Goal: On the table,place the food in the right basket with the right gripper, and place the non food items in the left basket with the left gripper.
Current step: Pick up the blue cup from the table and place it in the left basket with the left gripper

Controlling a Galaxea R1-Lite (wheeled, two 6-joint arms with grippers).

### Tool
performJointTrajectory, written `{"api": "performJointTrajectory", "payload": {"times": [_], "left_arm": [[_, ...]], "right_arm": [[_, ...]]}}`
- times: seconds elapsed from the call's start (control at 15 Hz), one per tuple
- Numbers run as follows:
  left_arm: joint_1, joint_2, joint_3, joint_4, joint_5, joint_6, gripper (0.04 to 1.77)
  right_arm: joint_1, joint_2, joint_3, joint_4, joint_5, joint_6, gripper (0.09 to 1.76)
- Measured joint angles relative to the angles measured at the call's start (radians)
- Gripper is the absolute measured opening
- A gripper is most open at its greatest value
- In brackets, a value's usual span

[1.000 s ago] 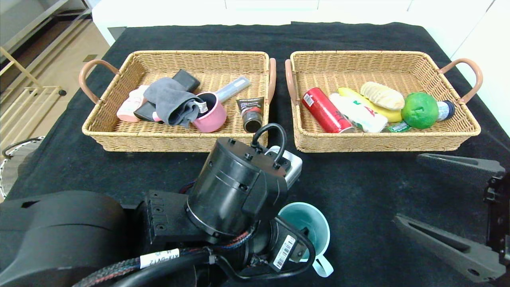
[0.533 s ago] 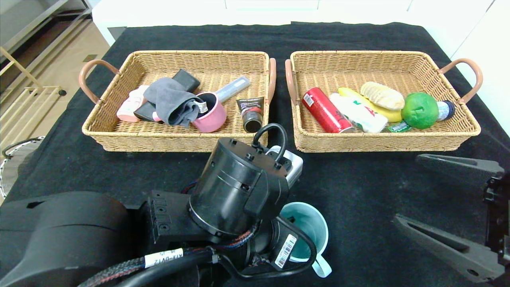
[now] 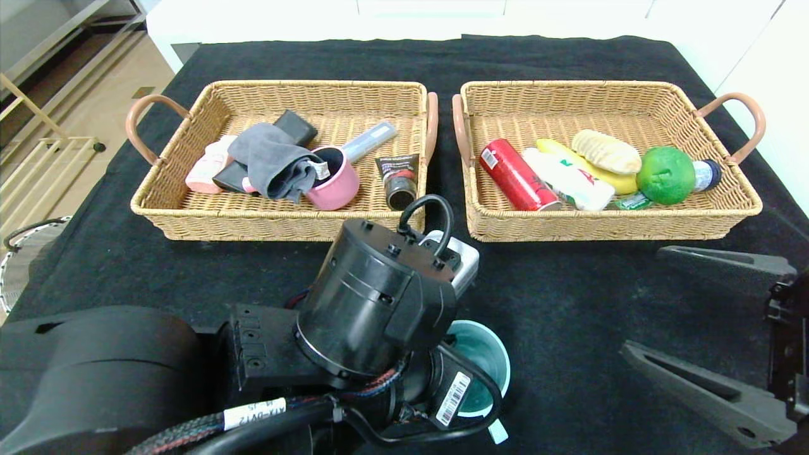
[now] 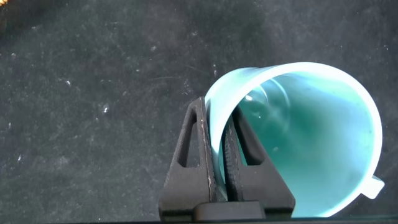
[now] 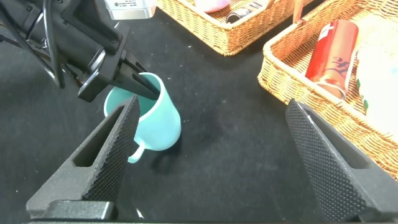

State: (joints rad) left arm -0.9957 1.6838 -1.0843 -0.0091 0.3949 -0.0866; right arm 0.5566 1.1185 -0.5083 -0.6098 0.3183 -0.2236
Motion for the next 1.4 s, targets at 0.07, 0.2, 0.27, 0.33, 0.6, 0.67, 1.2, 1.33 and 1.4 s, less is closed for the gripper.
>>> {"api": "performJointTrajectory", "payload": {"times": [0.07, 0.2, 0.27, 0.33, 0.6, 0.67, 1.2, 1.33, 1.4], "left_arm": [[0.0, 0.001, 0.0, 0.0, 0.0, -0.001, 0.22], [0.0, 0.002, 0.002, -0.007, 0.0, -0.001, 0.22], [0.0, 0.004, 0.003, -0.015, 0.001, -0.001, 0.22], [0.0, 0.005, 0.005, -0.019, 0.001, -0.001, 0.22], [0.008, 0.001, 0.0, -0.023, 0.007, 0.001, 0.22], [0.019, -0.009, -0.004, -0.027, 0.014, -0.001, 0.22], [0.152, -0.18, -0.036, -0.068, 0.013, -0.037, 0.22], [0.189, -0.205, -0.055, -0.071, 0.018, -0.037, 0.22], [0.211, -0.211, -0.067, -0.07, 0.017, -0.036, 0.22]], "right_arm": [[0.0, 0.0, 0.0, 0.0, 0.0, 0.0, 1.71], [-0.014, 0.0, 0.0, 0.0, 0.0, 0.0, 1.71], [-0.009, 0.001, 0.0, 0.001, 0.0, 0.0, 1.71], [-0.003, 0.001, 0.0, 0.001, 0.0, 0.0, 1.71], [0.0, -0.004, -0.002, 0.001, 0.001, -0.001, 1.71], [0.0, -0.008, -0.002, 0.001, 0.001, -0.001, 1.71], [0.002, 0.003, 0.004, 0.002, 0.0, -0.007, 1.71], [0.003, 0.008, 0.005, 0.002, 0.0, -0.008, 1.71], [0.004, 0.009, 0.006, 0.001, 0.0, -0.008, 1.71]]}}
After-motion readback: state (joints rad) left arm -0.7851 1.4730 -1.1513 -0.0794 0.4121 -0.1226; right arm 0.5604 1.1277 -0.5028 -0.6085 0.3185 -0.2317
